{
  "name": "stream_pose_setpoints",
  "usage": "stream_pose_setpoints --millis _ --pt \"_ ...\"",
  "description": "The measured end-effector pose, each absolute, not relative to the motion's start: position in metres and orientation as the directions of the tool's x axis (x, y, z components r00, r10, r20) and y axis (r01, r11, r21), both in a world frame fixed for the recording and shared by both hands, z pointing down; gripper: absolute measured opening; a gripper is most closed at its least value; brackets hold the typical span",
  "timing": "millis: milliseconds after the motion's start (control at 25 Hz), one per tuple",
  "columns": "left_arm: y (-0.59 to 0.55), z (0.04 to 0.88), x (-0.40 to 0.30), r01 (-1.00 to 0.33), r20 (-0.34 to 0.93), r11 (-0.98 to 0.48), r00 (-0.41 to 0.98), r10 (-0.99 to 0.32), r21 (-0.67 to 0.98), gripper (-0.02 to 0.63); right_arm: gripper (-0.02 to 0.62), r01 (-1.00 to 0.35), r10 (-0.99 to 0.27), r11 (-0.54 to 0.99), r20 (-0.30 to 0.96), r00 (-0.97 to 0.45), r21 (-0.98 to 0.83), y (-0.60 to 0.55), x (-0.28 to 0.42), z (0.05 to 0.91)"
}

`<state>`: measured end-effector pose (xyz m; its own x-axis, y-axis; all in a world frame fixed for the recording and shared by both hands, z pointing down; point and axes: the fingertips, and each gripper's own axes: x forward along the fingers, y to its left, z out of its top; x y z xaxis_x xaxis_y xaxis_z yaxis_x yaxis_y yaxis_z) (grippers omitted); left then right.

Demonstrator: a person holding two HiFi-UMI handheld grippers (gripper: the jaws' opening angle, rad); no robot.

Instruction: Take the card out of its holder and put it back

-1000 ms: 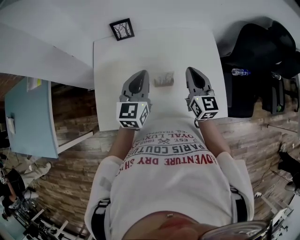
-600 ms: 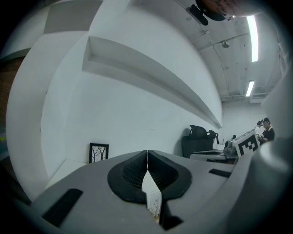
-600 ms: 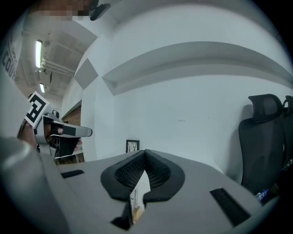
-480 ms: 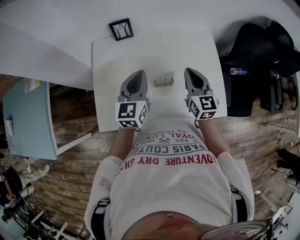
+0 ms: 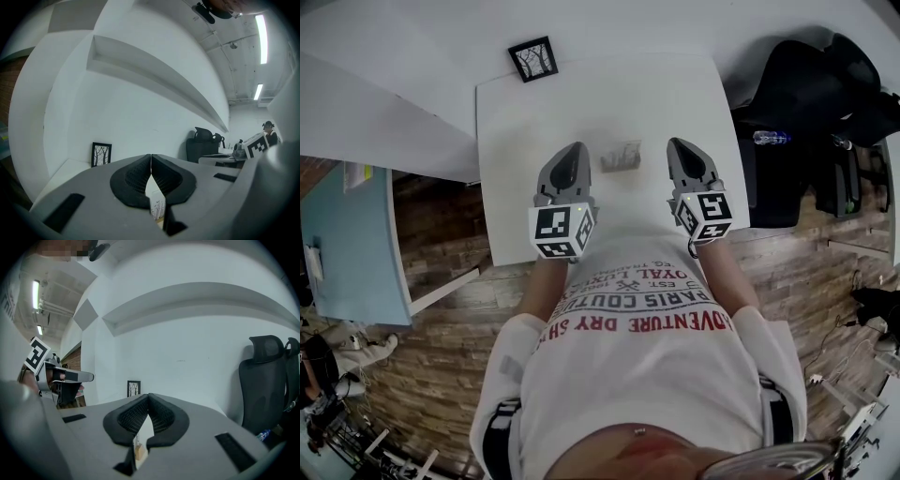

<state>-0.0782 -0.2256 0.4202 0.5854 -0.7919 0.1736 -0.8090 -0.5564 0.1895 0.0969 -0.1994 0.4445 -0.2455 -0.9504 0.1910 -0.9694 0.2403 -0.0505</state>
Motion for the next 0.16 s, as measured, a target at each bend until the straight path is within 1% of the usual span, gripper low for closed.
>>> stream_pose_setpoints --millis 160 --pt "-0.2241 0.4251 -0.0761 -0.804 0.178 -0.564 0.593 -0.785 0.189 0.026 0.025 -0.972 -0.953 0.227 0.192 -0.233 -0.057 -0.197 0.099 0.4475"
